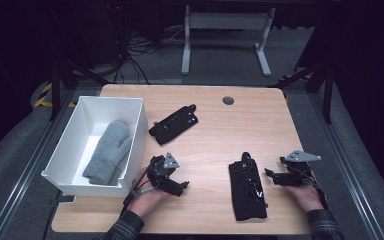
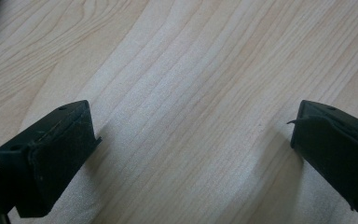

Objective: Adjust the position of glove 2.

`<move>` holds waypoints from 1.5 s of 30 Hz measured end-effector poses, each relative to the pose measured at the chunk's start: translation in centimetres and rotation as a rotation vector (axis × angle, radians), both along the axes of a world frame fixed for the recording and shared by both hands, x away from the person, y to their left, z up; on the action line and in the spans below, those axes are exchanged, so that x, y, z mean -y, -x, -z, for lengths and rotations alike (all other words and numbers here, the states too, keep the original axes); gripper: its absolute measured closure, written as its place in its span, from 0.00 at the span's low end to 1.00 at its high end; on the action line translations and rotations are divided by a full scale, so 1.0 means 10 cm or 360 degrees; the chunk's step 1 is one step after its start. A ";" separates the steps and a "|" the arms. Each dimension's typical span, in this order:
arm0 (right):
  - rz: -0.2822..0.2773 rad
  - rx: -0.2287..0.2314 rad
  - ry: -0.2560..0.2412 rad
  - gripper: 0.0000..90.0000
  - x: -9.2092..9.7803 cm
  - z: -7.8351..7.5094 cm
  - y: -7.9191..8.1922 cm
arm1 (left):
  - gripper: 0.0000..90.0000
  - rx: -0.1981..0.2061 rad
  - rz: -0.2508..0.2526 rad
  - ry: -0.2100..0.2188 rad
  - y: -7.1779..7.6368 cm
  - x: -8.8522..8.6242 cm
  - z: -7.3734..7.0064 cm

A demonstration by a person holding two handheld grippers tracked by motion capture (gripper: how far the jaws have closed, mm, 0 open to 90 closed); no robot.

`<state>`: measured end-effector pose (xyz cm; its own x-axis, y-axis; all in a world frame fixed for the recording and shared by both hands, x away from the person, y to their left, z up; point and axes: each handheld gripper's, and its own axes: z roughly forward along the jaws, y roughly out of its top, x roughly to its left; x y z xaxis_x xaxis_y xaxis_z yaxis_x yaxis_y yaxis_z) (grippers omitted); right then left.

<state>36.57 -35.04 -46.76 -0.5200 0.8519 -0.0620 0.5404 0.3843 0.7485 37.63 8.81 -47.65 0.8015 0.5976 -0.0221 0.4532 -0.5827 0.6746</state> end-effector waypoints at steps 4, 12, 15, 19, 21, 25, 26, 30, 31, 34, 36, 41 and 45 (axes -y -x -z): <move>0.0012 -0.0040 -0.0027 0.20 0.02 0.00 -0.03 | 0.12 -0.0022 -0.0023 -0.0019 -0.02 0.03 -0.05; 0.0014 -0.0040 -0.0027 0.20 0.02 0.00 -0.03 | 0.41 -0.0034 -0.0098 -0.0006 -0.17 0.03 -0.18; 0.0010 -0.0040 -0.0027 0.19 0.02 0.00 -0.02 | 0.63 -0.0045 -0.0157 0.0037 -0.28 0.02 -0.22; 0.0003 -0.0042 -0.0027 0.20 0.02 0.00 -0.02 | 0.79 -0.0050 -0.0194 0.0016 -0.43 0.03 -0.27; -0.0008 -0.0045 -0.0028 0.20 0.02 0.00 -0.02 | 0.87 -0.0038 -0.0220 0.0027 -0.52 0.05 -0.30; -0.0019 -0.0045 -0.0034 0.20 0.02 0.00 -0.02 | 1.00 -0.0013 -0.0264 0.0010 -0.64 0.08 -0.35; -0.0019 -0.0046 -0.0035 0.20 0.02 0.00 -0.02 | 1.00 -0.0013 -0.0264 0.0010 -0.64 0.08 -0.35; -0.0024 -0.0046 -0.0035 0.20 0.02 0.00 -0.02 | 1.00 0.0016 -0.0314 0.0019 -0.82 0.09 -0.40; -0.0023 -0.0047 -0.0034 0.20 0.02 0.00 -0.02 | 1.00 0.0009 -0.0325 0.0015 -0.86 0.10 -0.41; -0.0027 -0.0046 -0.0037 0.20 0.02 0.00 -0.02 | 1.00 0.0029 -0.0345 -0.0005 -0.99 0.12 -0.43; -0.0027 -0.0047 -0.0037 0.20 0.02 0.00 -0.02 | 1.00 0.0029 -0.0366 -0.0008 -1.07 0.13 -0.43; -0.0027 -0.0046 -0.0037 0.20 0.02 0.00 -0.02 | 1.00 0.0029 -0.0382 -0.0017 -1.30 0.15 -0.43; -0.0025 -0.0046 -0.0034 0.20 0.02 0.00 -0.02 | 1.00 0.0011 -0.0423 -0.0086 -1.46 0.13 -0.36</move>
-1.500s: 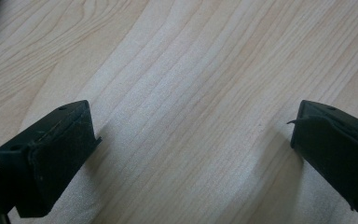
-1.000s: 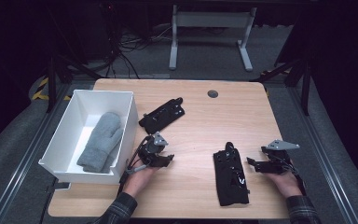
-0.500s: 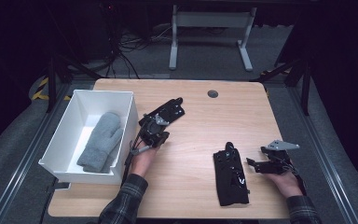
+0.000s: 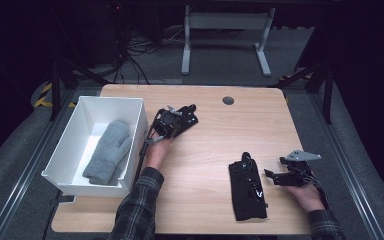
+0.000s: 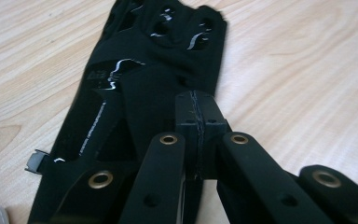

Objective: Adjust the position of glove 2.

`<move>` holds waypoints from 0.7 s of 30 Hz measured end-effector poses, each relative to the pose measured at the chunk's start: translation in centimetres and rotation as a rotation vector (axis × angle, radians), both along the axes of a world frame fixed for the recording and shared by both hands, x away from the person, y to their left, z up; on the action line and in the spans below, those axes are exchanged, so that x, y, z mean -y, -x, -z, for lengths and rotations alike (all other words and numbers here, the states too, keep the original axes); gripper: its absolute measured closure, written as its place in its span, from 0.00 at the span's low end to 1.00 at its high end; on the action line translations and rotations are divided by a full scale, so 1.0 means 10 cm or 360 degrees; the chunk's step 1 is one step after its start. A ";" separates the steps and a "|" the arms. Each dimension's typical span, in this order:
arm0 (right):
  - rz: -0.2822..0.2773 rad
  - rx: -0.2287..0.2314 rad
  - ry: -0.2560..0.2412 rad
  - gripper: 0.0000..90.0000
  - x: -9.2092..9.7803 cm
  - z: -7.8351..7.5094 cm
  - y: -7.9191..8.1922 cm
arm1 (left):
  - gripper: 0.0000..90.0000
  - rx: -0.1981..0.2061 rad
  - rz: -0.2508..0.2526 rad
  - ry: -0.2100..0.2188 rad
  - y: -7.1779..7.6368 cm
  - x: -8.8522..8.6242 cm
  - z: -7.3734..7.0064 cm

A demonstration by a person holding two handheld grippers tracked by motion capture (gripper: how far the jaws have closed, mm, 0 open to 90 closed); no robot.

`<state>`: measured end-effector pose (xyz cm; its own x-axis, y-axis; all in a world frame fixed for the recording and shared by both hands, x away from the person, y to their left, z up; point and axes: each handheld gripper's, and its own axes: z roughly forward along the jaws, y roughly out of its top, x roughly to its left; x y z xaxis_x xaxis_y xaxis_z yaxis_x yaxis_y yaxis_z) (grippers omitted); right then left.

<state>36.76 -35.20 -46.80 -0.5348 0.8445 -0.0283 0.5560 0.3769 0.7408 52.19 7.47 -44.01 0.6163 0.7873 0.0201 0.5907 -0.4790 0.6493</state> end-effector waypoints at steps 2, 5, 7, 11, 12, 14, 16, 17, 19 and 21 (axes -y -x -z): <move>-0.0002 -0.0001 -0.0003 0.20 0.00 0.00 0.00 | 1.00 -0.0007 0.0000 -0.0017 -0.02 -0.01 0.02; -0.0002 0.0000 -0.0002 0.20 0.00 0.00 0.00 | 1.00 -0.0045 -0.0004 -0.0037 -0.05 -0.01 0.10; -0.0002 0.0000 -0.0003 0.20 0.00 0.00 0.00 | 1.00 -0.0052 -0.0009 -0.0018 -0.05 -0.01 0.12; -0.0002 -0.0001 -0.0003 0.20 0.00 0.00 0.00 | 1.00 -0.0097 0.0037 0.0058 -0.01 0.00 0.13; -0.0002 0.0000 -0.0002 0.20 0.00 0.00 0.00 | 1.00 -0.0110 0.0045 0.0083 0.01 0.00 0.13; -0.0002 0.0000 -0.0002 0.20 0.00 0.00 0.00 | 1.00 -0.0124 0.0072 0.0101 0.04 0.02 0.13; -0.0001 0.0000 -0.0002 0.20 0.00 0.00 0.00 | 1.00 -0.0133 0.0085 0.0103 0.06 0.04 0.13; -0.0002 0.0000 -0.0002 0.20 0.00 0.00 0.00 | 1.00 -0.0145 0.0111 0.0105 0.08 0.07 0.13; -0.0001 -0.0001 -0.0003 0.20 0.00 0.00 0.00 | 1.00 -0.0151 0.0139 0.0119 0.12 0.12 0.13; -0.0001 -0.0001 -0.0002 0.20 0.00 0.00 0.00 | 1.00 -0.0159 0.0177 0.0130 0.16 0.17 0.13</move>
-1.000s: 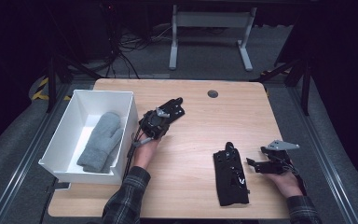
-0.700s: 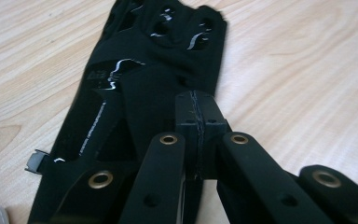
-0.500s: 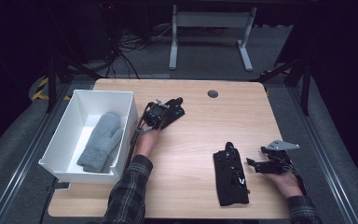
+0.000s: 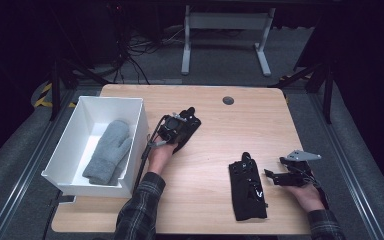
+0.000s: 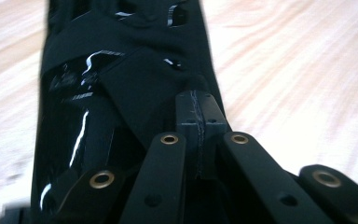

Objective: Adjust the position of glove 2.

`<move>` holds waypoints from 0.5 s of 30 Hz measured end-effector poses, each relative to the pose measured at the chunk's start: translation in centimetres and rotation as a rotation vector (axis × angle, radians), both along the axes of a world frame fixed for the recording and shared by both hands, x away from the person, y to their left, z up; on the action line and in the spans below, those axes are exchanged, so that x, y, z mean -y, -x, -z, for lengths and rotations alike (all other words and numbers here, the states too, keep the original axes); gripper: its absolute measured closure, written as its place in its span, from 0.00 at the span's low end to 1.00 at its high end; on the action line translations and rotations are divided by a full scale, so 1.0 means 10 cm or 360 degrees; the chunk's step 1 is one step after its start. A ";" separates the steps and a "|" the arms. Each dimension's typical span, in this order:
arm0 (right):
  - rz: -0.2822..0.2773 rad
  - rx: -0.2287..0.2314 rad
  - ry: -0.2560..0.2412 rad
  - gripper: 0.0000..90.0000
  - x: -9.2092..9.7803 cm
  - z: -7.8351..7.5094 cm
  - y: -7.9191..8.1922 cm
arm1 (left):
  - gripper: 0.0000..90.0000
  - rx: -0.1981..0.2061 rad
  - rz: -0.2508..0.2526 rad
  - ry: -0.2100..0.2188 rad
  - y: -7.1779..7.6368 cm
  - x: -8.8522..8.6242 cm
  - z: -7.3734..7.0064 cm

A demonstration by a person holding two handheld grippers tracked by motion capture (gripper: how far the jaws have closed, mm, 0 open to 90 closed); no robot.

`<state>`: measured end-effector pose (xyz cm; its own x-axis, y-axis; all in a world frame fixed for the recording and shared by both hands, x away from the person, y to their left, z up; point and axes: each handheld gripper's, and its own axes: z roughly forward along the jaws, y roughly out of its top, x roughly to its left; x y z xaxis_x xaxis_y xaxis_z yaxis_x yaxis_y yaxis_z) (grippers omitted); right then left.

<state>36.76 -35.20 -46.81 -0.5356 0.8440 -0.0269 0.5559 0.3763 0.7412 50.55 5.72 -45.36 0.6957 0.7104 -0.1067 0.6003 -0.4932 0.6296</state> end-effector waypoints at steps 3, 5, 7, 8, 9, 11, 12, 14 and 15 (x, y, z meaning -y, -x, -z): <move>0.0000 0.0000 0.0000 0.20 0.00 0.00 0.00 | 1.00 -0.0011 0.0055 0.0027 0.08 0.10 0.01; 0.0000 0.0000 0.0000 0.20 0.00 0.00 0.00 | 1.00 -0.0015 0.0086 0.0037 0.13 0.17 0.01; 0.0000 0.0000 0.0000 0.20 0.00 0.00 0.00 | 1.00 -0.0017 0.0140 0.0035 0.18 0.26 0.01; 0.0000 0.0000 0.0000 0.20 0.00 0.00 0.00 | 1.00 -0.0017 0.0140 0.0035 0.18 0.26 0.01; 0.0000 0.0000 0.0000 0.20 0.00 0.00 0.00 | 1.00 -0.0021 0.0155 0.0045 0.21 0.30 0.01; 0.0000 0.0000 0.0000 0.20 0.00 0.00 0.00 | 1.00 -0.0036 0.0192 0.0067 0.25 0.37 0.01; -0.0001 0.0000 0.0000 0.20 0.00 0.00 0.00 | 1.00 -0.0035 0.0203 0.0074 0.26 0.39 0.01; 0.0000 0.0000 0.0000 0.20 0.00 0.00 0.00 | 1.00 -0.0021 0.0197 0.0082 0.26 0.39 -0.01; 0.0000 0.0000 0.0000 0.20 0.00 0.00 0.00 | 1.00 -0.0012 0.0193 0.0085 0.24 0.37 -0.04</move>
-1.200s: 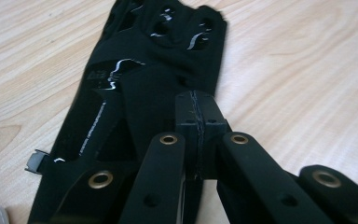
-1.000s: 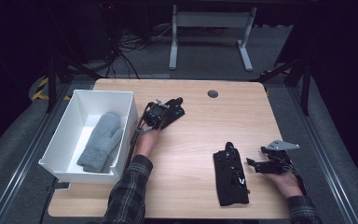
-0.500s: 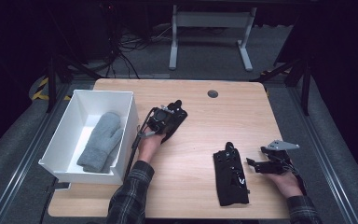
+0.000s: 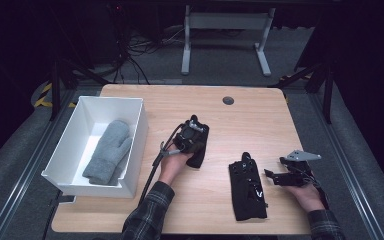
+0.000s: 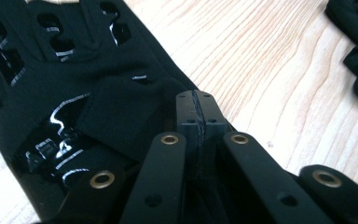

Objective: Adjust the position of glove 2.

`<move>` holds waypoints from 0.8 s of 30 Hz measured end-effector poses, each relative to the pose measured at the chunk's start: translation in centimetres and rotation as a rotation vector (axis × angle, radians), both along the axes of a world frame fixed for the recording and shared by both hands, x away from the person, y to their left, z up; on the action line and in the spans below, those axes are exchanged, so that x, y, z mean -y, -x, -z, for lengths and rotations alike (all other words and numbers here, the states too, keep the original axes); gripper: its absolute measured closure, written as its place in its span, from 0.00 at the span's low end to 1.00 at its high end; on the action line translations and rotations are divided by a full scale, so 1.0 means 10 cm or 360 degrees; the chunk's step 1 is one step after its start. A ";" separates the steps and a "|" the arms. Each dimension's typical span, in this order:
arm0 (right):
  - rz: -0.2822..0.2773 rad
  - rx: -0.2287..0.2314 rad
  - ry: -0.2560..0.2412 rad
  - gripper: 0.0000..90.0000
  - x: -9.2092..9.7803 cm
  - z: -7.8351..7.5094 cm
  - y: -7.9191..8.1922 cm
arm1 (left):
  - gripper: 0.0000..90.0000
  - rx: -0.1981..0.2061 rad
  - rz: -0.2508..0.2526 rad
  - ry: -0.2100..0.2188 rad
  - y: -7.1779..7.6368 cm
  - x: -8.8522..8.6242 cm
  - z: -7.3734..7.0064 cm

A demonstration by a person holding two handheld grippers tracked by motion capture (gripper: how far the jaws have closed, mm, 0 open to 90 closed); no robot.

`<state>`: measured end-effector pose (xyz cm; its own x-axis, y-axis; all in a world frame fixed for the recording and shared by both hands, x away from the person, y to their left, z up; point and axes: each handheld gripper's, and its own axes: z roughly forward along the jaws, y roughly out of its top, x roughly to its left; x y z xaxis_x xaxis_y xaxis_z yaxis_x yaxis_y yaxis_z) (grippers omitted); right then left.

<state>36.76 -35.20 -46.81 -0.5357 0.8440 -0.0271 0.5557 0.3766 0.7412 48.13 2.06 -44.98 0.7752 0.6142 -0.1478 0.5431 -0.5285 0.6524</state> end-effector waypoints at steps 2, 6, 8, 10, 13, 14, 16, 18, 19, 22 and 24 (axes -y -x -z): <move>-0.0001 0.0000 0.0000 0.20 0.00 0.00 0.00 | 1.00 0.0015 -0.0026 0.0002 -0.03 -0.05 -0.05; 0.0000 0.0000 0.0000 0.20 0.00 0.00 0.00 | 1.00 0.0056 -0.0094 0.0001 -0.13 -0.20 -0.15; 0.0000 0.0000 0.0000 0.20 0.00 0.00 0.00 | 1.00 0.0063 -0.0123 0.0002 -0.17 -0.26 -0.16; 0.0000 0.0000 0.0000 0.20 0.00 0.00 0.00 | 1.00 0.0056 -0.0142 -0.0010 -0.20 -0.29 -0.15; 0.0000 0.0000 0.0000 0.20 0.00 0.00 0.00 | 1.00 0.0044 -0.0164 -0.0041 -0.25 -0.31 -0.09; 0.0000 0.0000 0.0000 0.19 0.00 0.00 0.00 | 1.00 0.0034 -0.0169 -0.0049 -0.26 -0.31 -0.06; 0.0000 0.0000 0.0000 0.19 0.00 0.00 0.00 | 1.00 0.0010 -0.0173 -0.0085 -0.27 -0.30 0.01; 0.0000 0.0000 0.0000 0.19 0.00 0.00 0.00 | 1.00 0.0009 -0.0168 -0.0092 -0.27 -0.29 0.04; 0.0000 0.0000 -0.0001 0.19 0.00 0.00 0.00 | 1.00 0.0011 -0.0166 -0.0068 -0.24 -0.30 0.05; -0.0001 0.0000 0.0000 0.19 0.00 0.00 0.00 | 1.00 0.0010 -0.0140 -0.0081 -0.20 -0.30 0.04; -0.0001 0.0000 0.0000 0.19 0.00 0.00 0.00 | 1.00 0.0007 -0.0125 -0.0079 -0.17 -0.30 0.04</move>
